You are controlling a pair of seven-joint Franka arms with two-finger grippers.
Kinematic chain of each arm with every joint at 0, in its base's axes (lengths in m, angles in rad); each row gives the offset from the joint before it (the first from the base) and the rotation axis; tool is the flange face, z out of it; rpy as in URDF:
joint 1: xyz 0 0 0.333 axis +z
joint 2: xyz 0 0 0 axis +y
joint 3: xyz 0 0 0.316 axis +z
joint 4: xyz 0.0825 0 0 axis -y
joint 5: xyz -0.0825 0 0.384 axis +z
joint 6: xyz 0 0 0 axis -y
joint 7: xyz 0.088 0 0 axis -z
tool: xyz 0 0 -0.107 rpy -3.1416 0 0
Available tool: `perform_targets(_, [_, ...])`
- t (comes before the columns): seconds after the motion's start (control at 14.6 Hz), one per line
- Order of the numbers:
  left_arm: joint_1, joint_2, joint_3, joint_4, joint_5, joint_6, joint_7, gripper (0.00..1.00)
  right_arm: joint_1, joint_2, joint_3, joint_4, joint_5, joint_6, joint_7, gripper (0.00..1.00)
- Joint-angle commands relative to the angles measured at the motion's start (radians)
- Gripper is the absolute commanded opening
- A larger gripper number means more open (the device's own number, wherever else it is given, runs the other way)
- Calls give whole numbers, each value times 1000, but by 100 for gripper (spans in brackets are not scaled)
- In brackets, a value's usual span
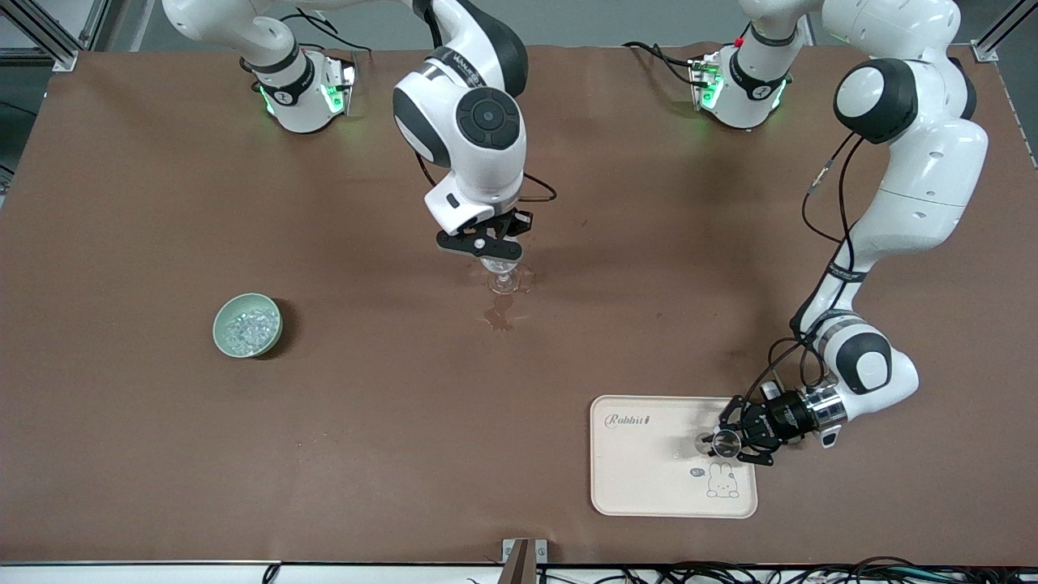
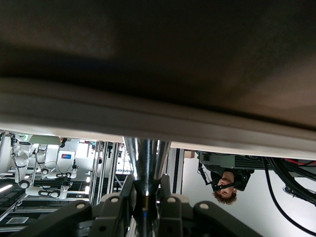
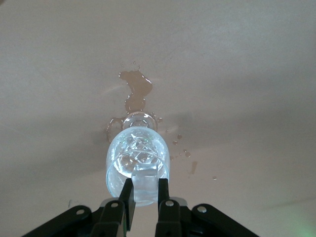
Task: Pour wine and add ice with both arms
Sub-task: 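Lower the jigger onto the tray while the right gripper holds ice over the glass, then release the jigger on the tray while the right gripper drops the ice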
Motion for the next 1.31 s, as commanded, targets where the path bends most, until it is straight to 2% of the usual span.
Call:
perform_targets(0.0, [-11, 4, 8, 8, -18, 7, 2, 56, 13, -4, -9, -8, -16, 4, 6, 3])
perform_targets(0.07, [-9, 3, 8, 8, -13, 7, 0, 71, 13, -1, -9, -8, -16, 6, 6, 4])
perform_targets(0.14, [-9, -2, 10, 8, -9, 5, 6, 100, 13, 3, -9, -8, -16, 9, 6, 7])
perform_targets(0.55, [12, -48, 11, 8, 183, -7, -1, 100, 13, 13, -9, -7, -16, 7, 4, 14])
perform_targets(0.62, [15, -48, 11, 8, 226, -7, 2, 100, 13, 13, -9, -5, -15, 6, 4, 19])
perform_targets(0.69, [17, -52, 11, 8, 288, -7, 3, 100, 13, 13, -9, -5, -15, 6, 4, 28])
perform_targets(0.82, [15, -91, 10, 8, 422, -10, 3, 100, 13, 13, -9, -4, -15, 6, 4, 42])
perform_targets(1.03, [21, -176, 5, 10, 653, -116, 5, 100, 13, 13, -9, -2, -15, 6, 6, 50])
perform_targets(1.1, [31, -201, -1, 11, 690, -148, 6, 100, 13, 13, -9, 1, -15, 6, 4, 52])
perform_targets(1.17, [29, -224, -4, 11, 717, -168, 17, 100, 9, 13, -9, 5, -13, 3, -4, 57])
perform_targets(1.24, [22, -256, -4, 11, 747, -173, 44, 100, 4, 5, -12, 10, -14, -2, -7, 68])
